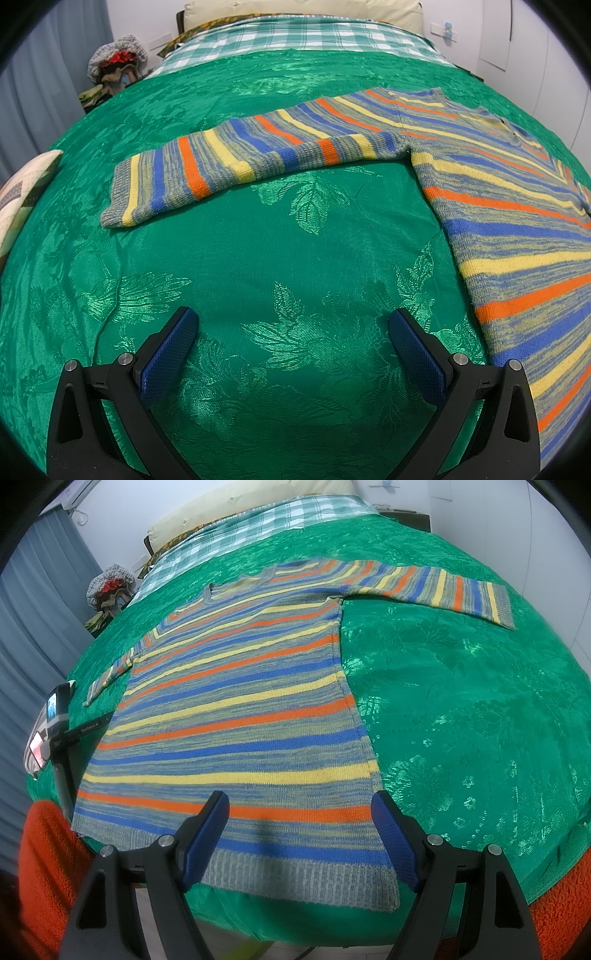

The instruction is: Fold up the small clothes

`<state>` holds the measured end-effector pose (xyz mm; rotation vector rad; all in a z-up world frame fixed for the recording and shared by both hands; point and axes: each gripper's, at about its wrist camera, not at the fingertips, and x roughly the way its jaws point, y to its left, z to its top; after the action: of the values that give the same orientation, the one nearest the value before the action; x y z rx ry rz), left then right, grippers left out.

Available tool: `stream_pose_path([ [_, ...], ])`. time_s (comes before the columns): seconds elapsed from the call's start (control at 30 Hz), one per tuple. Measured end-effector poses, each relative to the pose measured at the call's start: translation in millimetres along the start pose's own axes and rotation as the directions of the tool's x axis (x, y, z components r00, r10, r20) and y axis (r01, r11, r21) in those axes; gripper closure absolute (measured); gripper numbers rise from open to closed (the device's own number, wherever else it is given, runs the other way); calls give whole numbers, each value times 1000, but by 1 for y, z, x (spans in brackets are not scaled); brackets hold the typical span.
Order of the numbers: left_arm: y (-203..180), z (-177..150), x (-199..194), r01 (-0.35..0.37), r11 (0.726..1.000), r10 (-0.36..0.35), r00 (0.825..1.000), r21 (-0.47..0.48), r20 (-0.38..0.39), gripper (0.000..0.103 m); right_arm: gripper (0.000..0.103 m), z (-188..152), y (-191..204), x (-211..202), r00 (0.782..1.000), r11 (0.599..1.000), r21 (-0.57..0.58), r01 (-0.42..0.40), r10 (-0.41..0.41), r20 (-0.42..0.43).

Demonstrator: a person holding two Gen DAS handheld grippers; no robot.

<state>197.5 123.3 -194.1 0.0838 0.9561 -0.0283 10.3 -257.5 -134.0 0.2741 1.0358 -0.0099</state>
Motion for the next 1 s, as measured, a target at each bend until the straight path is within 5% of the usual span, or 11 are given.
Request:
stream_pose_path([
  [1.0, 0, 0, 0, 0, 1000, 0, 1000, -1, 0, 0, 24, 2, -2, 1, 1000, 1000, 4, -1, 1, 2],
])
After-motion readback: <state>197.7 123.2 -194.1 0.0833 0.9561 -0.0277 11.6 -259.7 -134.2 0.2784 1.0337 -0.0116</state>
